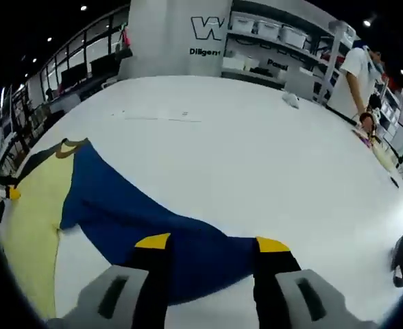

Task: Fold the garment on the visible template until the final outline fits inside the template.

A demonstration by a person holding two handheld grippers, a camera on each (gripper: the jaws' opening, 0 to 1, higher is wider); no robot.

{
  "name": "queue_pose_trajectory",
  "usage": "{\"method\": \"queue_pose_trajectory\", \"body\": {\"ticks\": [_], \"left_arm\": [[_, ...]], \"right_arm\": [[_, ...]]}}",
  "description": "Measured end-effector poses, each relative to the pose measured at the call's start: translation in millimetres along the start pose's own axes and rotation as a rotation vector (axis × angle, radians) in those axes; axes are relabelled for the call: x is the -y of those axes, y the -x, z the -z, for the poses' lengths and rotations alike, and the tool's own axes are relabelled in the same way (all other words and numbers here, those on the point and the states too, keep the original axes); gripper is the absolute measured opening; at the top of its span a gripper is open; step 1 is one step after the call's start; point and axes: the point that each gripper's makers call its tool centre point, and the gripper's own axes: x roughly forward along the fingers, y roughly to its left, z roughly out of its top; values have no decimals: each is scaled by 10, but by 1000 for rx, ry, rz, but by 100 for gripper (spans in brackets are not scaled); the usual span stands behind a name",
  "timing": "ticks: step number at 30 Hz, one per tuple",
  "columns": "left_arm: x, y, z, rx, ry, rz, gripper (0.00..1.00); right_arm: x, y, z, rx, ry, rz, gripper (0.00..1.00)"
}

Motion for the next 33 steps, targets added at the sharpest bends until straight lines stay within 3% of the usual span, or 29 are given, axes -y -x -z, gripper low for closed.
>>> {"method": "queue_pose_trajectory", "body": {"ticks": [6, 11, 14, 16, 20, 22, 24, 28, 33], "left_arm": [[2, -2, -3, 2, 3, -2, 62], [-1, -3, -2, 5, 6, -4, 62], [0, -4, -3, 6, 12, -8, 62], [-3, -4, -2, 6, 12, -8, 62], [-3, -4, -2, 1, 13, -8, 62], [-5, -6, -1, 2, 13, -9, 62], [-7, -7, -2, 3, 13, -8, 62], [-3, -4, -1, 3, 12, -7, 62], [2, -1, 2, -1, 8, -6, 63]], "right_arm": [[-50, 116, 196, -4, -94, 24, 52], [-134, 105, 384, -38, -203, 53, 47], [-120, 75, 427, -36, -232, 93, 37], [-152, 49, 457, -47, -229, 93, 25], [-198, 23, 436, -43, -195, 112, 17], [-158, 26, 450, -59, -138, 130, 0], [-151, 37, 444, -48, -151, 137, 0], [-50, 66, 464, -55, -67, 165, 0], [18, 100, 510, -68, -82, 142, 0]]}}
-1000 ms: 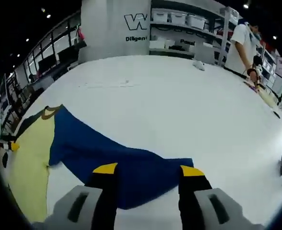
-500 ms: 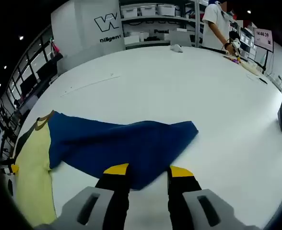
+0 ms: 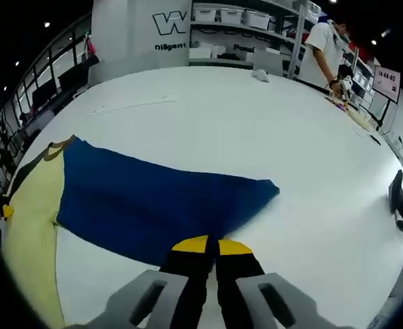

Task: Fold the garment on the visible template until the final outline fits inside the template.

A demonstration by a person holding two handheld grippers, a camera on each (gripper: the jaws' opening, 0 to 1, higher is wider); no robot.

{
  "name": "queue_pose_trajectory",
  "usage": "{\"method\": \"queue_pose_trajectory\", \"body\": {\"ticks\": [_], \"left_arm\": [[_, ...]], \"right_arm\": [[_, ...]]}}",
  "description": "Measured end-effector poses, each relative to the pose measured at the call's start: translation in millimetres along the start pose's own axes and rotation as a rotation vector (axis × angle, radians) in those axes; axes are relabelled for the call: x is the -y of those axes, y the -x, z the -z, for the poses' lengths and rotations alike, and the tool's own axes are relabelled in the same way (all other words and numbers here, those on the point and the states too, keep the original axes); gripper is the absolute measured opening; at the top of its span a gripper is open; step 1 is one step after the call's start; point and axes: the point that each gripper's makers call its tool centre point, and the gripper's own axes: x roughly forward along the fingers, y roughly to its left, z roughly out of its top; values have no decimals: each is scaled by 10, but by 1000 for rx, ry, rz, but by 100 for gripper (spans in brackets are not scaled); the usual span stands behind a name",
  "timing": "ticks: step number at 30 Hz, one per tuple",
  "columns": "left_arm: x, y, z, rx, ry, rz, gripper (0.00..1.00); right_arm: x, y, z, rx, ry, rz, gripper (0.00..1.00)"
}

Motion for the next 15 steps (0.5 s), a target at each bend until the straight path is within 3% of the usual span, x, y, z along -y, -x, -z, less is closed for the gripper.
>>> {"method": "queue_pose_trajectory", "body": {"ticks": [5, 9, 12, 13, 14, 15], "left_arm": [[2, -2, -2, 2, -5, 4, 63], [4, -4, -3, 4, -9, 7, 64], [5, -3, -2, 7, -9, 8, 64], [3, -3, -2, 8, -9, 8, 64], [3, -4, -3, 9, -10, 8, 64], [2, -4, -3, 8, -10, 9, 64]], "right_arm": [[38, 1, 18, -4, -24, -30, 0], [106, 13, -22, 24, -79, -19, 12], [94, -4, -34, 33, -176, -41, 24], [37, -18, -32, 32, -248, -71, 25], [51, -17, -82, 62, -237, -70, 26], [70, -19, -52, 41, -238, -67, 26]]}}
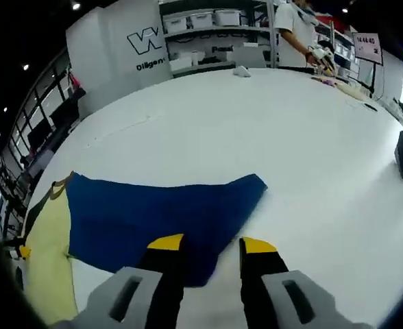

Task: Fold the garment on the visible template until the final outline fits inside the template.

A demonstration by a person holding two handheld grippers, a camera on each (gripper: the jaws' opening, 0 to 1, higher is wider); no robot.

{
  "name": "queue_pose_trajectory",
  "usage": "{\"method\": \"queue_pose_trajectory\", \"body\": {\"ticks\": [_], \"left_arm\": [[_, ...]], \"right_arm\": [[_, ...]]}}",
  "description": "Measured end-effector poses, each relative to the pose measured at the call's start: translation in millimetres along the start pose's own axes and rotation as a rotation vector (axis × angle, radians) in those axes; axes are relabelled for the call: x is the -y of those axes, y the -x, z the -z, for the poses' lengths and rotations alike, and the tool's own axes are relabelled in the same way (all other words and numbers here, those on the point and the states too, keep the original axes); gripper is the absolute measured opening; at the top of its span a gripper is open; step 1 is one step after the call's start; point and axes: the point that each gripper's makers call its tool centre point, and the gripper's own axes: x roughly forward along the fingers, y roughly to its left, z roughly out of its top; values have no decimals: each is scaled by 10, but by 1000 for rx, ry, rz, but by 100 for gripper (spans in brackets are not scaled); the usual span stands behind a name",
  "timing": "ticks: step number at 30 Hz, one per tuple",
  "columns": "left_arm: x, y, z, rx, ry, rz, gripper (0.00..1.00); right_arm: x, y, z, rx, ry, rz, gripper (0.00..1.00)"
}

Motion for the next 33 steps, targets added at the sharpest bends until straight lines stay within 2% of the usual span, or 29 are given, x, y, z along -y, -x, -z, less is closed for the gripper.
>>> {"method": "queue_pose_trajectory", "body": {"ticks": [5, 8, 10, 11, 15, 16, 20, 23, 24, 26, 28, 29, 30, 33], "left_arm": [[5, 1, -1, -5, -3, 2, 65], [11, 2, -1, -1, -6, 4, 66], [14, 1, 1, 2, -7, 6, 66], [14, 3, 1, 3, -7, 6, 66], [15, 1, -1, 6, -9, 8, 67], [14, 0, -3, 5, -7, 7, 67], [51, -10, -6, -7, -22, 14, 72], [49, -11, -6, -17, -21, 11, 73], [50, -10, -7, -17, -26, 11, 73], [50, -11, -11, -15, -33, 12, 74], [69, -6, -10, -13, -30, 16, 78], [91, -9, -62, 26, -17, 20, 83], [132, 6, -64, 38, 2, 39, 87], [181, 30, -38, 33, -10, 53, 98]], "right_arm": [[51, -78, -67, 15, -4, 40, 16], [104, -159, -131, 40, -31, 57, 7], [125, -186, -164, 49, -79, 54, 3], [157, -198, -181, 51, -69, 59, 1], [152, -198, -183, 43, -81, 58, 0], [144, -188, -178, 40, -111, 56, 0], [127, -141, -217, 43, -135, 56, 0], [64, -58, -313, 44, -147, 39, 0], [-2, -22, -407, 73, -147, 10, 0], [-53, 56, -496, 73, -128, 7, 0], [-145, 123, -621, 93, -119, -14, 0], [-197, 156, -653, 81, -111, -21, 0], [-230, 178, -686, 83, -108, -26, 0], [-328, 219, -779, 91, -97, -43, 0]]}}
